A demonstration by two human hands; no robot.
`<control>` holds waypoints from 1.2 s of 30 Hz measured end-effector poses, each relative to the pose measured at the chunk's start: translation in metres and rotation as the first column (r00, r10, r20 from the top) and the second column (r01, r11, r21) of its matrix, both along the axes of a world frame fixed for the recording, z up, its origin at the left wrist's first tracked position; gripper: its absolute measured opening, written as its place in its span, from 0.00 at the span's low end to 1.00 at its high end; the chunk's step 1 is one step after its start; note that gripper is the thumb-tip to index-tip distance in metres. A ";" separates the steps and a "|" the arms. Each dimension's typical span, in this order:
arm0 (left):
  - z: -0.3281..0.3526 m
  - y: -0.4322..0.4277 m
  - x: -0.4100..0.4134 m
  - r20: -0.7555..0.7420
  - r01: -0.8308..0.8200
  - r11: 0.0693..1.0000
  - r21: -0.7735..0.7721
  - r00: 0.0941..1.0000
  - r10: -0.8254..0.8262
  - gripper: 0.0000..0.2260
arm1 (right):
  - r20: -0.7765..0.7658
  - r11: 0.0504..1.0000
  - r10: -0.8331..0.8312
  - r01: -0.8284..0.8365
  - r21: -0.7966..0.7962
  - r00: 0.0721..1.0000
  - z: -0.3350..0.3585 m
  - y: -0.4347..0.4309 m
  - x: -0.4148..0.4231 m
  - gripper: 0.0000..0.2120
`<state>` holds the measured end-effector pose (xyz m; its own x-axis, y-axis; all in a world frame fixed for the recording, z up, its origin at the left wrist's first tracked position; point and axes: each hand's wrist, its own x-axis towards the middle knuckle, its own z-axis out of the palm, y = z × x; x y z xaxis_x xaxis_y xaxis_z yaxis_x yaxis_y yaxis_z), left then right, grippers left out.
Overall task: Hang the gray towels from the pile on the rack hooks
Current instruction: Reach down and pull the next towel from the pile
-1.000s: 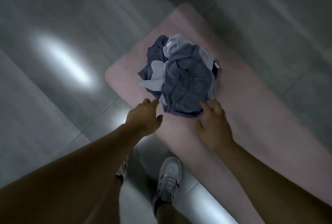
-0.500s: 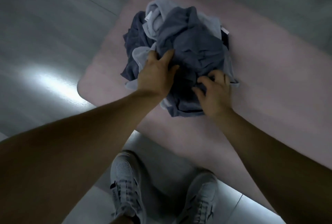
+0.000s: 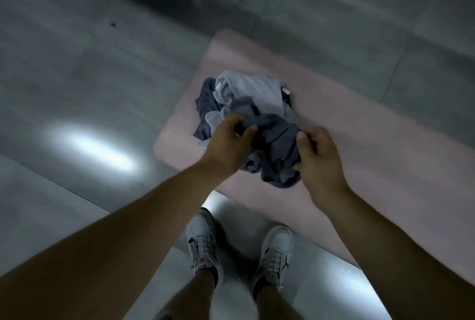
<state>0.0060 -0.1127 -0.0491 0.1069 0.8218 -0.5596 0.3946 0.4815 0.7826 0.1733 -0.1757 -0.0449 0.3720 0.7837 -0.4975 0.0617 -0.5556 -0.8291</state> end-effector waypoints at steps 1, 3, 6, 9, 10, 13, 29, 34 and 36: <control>0.032 -0.002 0.002 0.063 -0.014 0.999 -0.029 0.998 0.016 0.03 | -0.075 0.998 -0.053 0.052 -0.020 0.996 0.030 0.000 0.000 0.08; 0.100 -0.004 0.007 0.166 -0.015 0.999 -0.045 0.986 0.022 0.04 | -0.218 0.992 -0.121 0.111 -0.059 0.968 0.096 0.002 0.000 0.10; 0.202 -0.009 0.014 0.244 0.075 0.997 0.020 0.967 -0.078 0.07 | -0.344 0.995 -0.066 0.038 -0.089 0.937 0.197 0.003 0.003 0.23; 0.287 -0.018 0.021 0.245 0.203 0.973 0.107 0.943 -0.224 0.10 | -0.319 0.996 0.017 -0.044 -0.079 0.948 0.294 0.002 0.005 0.14; 0.310 -0.021 0.023 0.276 0.199 0.975 0.096 0.936 -0.218 0.10 | -0.305 0.996 0.011 -0.037 -0.081 0.952 0.319 -0.001 0.008 0.12; 0.373 -0.028 0.022 0.373 0.103 0.994 0.028 0.922 -0.106 0.23 | -0.367 0.998 -0.043 0.023 -0.056 0.929 0.383 -0.009 0.017 0.14; 0.508 -0.053 0.023 0.471 0.448 0.884 -0.136 0.814 -0.340 0.08 | -0.687 0.943 -0.247 0.333 -0.008 0.683 0.544 -0.058 0.072 0.23; 0.510 -0.063 0.024 0.660 0.458 0.880 -0.125 0.701 -0.271 0.18 | -0.650 0.928 -0.286 0.373 -0.004 0.704 0.546 -0.065 0.091 0.20; 0.511 -0.065 0.028 0.618 0.427 0.903 -0.056 0.725 -0.304 0.28 | -0.638 0.926 -0.293 0.376 -0.004 0.713 0.547 -0.067 0.096 0.17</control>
